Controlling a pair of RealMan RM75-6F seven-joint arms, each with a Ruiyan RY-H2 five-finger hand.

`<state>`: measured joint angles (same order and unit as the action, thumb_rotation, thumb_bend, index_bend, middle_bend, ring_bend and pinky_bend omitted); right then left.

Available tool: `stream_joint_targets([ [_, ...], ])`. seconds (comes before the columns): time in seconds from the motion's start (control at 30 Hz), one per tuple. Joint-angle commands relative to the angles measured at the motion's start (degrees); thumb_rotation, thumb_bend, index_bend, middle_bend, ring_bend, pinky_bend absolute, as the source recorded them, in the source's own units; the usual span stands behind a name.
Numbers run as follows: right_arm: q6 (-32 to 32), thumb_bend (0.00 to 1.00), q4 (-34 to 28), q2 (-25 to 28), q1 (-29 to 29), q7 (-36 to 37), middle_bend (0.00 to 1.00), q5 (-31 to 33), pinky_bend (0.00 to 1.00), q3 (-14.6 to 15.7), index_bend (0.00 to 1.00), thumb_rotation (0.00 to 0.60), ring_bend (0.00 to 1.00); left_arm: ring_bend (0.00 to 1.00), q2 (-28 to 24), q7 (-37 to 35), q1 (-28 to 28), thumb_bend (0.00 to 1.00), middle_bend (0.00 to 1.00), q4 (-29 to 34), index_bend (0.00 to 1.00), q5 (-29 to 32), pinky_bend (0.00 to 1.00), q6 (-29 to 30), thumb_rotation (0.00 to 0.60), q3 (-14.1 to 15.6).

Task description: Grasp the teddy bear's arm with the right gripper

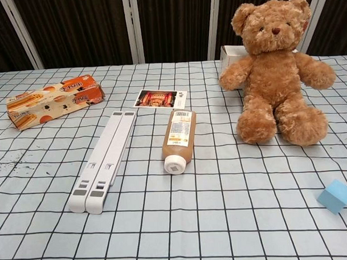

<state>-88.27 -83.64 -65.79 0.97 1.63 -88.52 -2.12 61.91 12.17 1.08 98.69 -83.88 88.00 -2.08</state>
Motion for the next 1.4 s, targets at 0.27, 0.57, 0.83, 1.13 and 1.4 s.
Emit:
stream_joint_targets([
  [0.27, 1.04, 0.28, -0.35, 0.19, 0.04, -0.17, 0.00, 1.30, 0.00, -0.17, 0.00, 0.600, 0.00, 0.00, 0.09, 0.23, 0.05, 0.24, 0.00, -0.05, 0.13, 0.25, 0.03, -0.02, 0.600, -0.14],
  [0.57, 1.96, 0.28, -1.36, 0.18, -0.16, 1.57, 0.00, 3.82, 0.00, -1.03, 0.00, 0.600, 0.00, 0.00, 0.21, 0.40, 0.22, 0.24, 0.00, 0.07, 0.13, 0.81, 0.03, -0.60, 0.600, -0.16],
  [0.83, 7.44, 0.28, 1.44, -2.09, 3.53, 12.48, 0.00, 3.38, 0.00, -2.00, 0.00, 0.600, 0.02, 0.00, -0.01, -0.17, -0.53, 0.24, 0.00, 0.20, 0.13, -0.20, 0.03, 1.09, 0.600, 0.04],
  [1.13, 25.66, 0.28, 1.22, -1.22, 15.25, 20.76, 0.06, 10.30, 0.00, -8.14, 0.00, 0.600, 0.06, 0.00, 1.03, 2.42, 0.25, 0.24, 0.00, 0.10, 0.13, 2.14, 0.03, -0.23, 0.600, -0.88],
  [1.4, 40.93, 0.28, 4.67, -3.64, 25.91, 22.47, 0.09, 22.66, 0.00, -15.42, 0.00, 0.600, 0.08, 0.00, 1.19, 3.22, 0.36, 0.24, 0.00, 0.07, 0.13, 4.71, 0.03, -0.43, 0.600, -1.99],
])
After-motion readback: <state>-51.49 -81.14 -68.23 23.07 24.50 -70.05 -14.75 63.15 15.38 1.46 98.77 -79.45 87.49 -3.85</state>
